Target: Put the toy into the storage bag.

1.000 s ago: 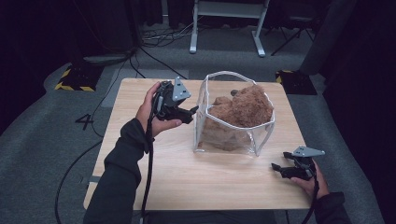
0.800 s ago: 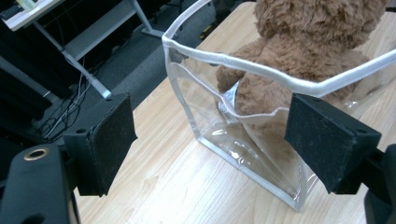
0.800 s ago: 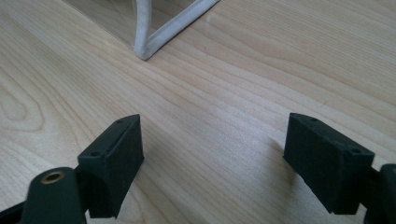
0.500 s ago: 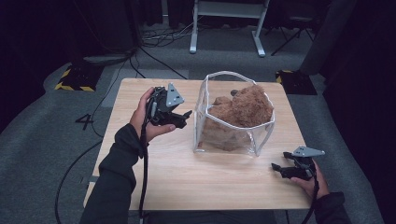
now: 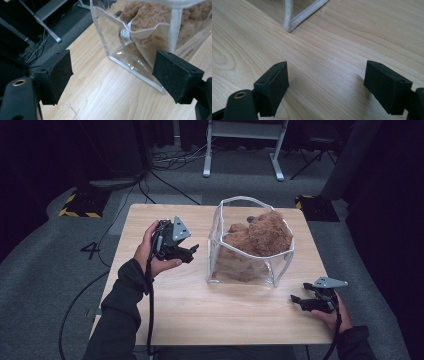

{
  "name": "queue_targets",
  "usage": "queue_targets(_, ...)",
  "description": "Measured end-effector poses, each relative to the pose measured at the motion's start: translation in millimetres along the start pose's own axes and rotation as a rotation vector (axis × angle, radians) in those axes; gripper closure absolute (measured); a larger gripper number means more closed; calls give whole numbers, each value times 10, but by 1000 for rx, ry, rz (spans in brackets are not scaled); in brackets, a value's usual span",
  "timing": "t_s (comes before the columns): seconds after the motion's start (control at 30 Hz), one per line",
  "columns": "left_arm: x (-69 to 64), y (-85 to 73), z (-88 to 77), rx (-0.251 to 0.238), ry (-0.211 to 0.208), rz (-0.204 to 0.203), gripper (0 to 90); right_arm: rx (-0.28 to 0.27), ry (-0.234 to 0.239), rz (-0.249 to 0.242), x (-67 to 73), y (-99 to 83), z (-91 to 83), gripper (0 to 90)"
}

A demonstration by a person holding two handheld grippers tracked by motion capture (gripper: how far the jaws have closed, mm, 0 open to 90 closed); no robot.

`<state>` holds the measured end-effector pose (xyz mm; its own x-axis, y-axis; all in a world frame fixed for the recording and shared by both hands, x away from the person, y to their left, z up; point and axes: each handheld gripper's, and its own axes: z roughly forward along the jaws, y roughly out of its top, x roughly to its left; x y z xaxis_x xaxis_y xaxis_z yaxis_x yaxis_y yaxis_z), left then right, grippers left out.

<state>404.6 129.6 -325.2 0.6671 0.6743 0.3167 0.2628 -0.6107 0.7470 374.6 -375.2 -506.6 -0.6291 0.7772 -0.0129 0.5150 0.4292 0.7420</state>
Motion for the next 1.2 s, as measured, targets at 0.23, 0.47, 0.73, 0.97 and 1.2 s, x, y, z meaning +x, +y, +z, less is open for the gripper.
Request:
queue_targets(0.23,-10,-100,55,26,-5,-3,164,0,0,0,0,0,0,195)
queue_targets(0.47,-16,-183,88,47,-4,-10,164,0,0,0,0,0,0,195)
queue_targets(0.73,-8,-280,119,64,-3,-18,164,0,0,0,0,0,0,195)
queue_targets(0.97,-2,-371,141,85,3,-26,165,0,0,0,0,0,0,195)
queue_targets(1.2,1,-461,180,109,-4,-33,164,0,0,0,0,0,0,195)
